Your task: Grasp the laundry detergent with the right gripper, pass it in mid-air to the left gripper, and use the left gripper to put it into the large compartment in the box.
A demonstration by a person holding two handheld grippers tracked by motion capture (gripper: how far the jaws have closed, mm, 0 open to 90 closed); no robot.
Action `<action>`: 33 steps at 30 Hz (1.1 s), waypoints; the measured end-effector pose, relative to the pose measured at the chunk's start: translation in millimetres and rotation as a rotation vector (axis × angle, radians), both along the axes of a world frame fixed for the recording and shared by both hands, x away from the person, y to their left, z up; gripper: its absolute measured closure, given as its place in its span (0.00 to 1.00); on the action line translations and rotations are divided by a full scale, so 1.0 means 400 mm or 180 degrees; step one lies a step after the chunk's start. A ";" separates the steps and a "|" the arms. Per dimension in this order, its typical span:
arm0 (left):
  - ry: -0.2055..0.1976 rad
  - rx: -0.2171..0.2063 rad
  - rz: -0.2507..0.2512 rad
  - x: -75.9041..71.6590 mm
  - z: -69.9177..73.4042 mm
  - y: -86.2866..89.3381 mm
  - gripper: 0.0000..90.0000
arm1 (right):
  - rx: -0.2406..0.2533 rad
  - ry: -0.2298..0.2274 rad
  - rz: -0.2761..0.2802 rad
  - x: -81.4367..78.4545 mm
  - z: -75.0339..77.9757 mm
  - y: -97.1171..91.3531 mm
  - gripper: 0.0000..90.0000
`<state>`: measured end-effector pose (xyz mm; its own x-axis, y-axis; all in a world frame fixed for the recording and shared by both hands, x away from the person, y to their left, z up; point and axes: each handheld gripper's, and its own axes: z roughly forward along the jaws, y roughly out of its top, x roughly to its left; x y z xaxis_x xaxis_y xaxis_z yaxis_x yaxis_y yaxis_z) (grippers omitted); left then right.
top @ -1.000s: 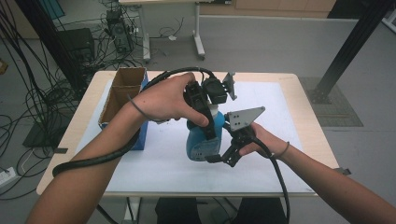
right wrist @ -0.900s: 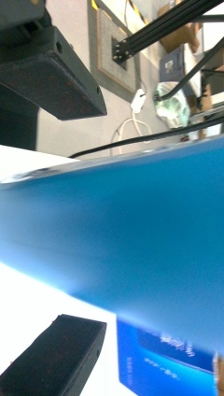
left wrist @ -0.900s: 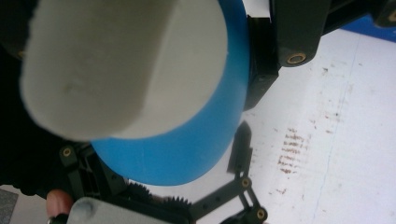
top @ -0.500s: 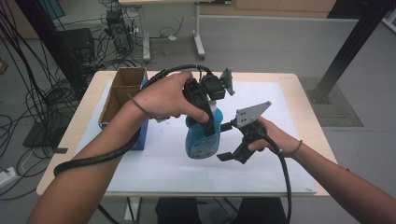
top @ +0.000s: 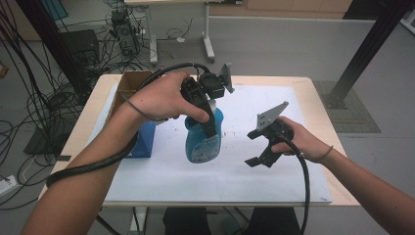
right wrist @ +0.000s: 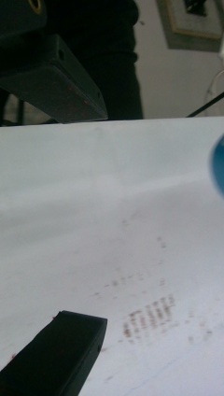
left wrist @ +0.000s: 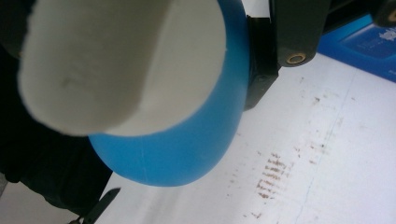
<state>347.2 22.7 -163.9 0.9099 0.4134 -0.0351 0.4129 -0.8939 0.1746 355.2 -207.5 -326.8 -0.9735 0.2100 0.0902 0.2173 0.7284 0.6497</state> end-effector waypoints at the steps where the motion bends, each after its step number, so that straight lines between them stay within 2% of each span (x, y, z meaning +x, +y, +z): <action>1: -0.0008 -0.0001 0.0008 0.001 0.002 0.004 0.41 | -0.0109 0.0002 -0.0013 0.002 -0.001 -0.005 0.02; 5: -0.0035 -0.0005 0.0124 0.006 0.015 0.028 0.41 | -0.0378 -0.0001 -0.0087 0.007 -0.004 -0.026 0.02; 8: -0.0066 -0.0008 0.0240 0.014 0.029 0.052 0.41 | -0.0642 0.0000 -0.0193 0.009 -0.009 -0.045 0.03; 13: -0.0095 -0.0041 0.0458 0.031 0.051 0.095 0.41 | -0.0859 0.0012 -0.0298 0.016 -0.018 -0.066 0.03; 14: -0.0095 -0.0041 0.0458 0.031 0.051 0.095 0.41 | -0.0859 0.0012 -0.0298 0.016 -0.018 -0.066 0.03; 16: -0.0112 -0.0035 0.0595 0.039 0.064 0.119 0.41 | -0.0939 0.0048 -0.0335 0.019 -0.022 -0.075 0.04; 18: -0.0113 -0.0032 0.0615 0.041 0.067 0.123 0.41 | -0.0981 0.0070 -0.0345 0.021 -0.023 -0.080 0.04; 20: -0.0141 -0.0020 0.0745 0.050 0.084 0.150 0.41 | -0.1000 0.0076 -0.0371 0.022 -0.023 -0.084 0.04; 23: -0.0155 -0.0022 0.0824 0.056 0.091 0.162 0.41 | -0.1007 0.0083 -0.0395 0.022 -0.023 -0.086 0.04; 25: -0.0166 0.0007 0.0945 0.061 0.102 0.179 0.41 | -0.1015 0.0078 -0.0423 0.021 -0.024 -0.090 0.04; 26: -0.0166 0.0007 0.0945 0.061 0.102 0.179 0.41 | -0.1015 0.0078 -0.0423 0.021 -0.024 -0.090 0.04; 33: -0.0275 -0.0031 0.1259 0.073 0.163 0.230 0.41 | -0.1053 0.0082 -0.0470 0.023 -0.024 -0.099 0.04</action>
<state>376.3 114.9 -98.5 0.6805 0.7322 0.0289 0.7080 -0.6671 0.2316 364.4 -247.0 -336.4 -0.9289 0.3700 0.0180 0.3490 0.8579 0.3771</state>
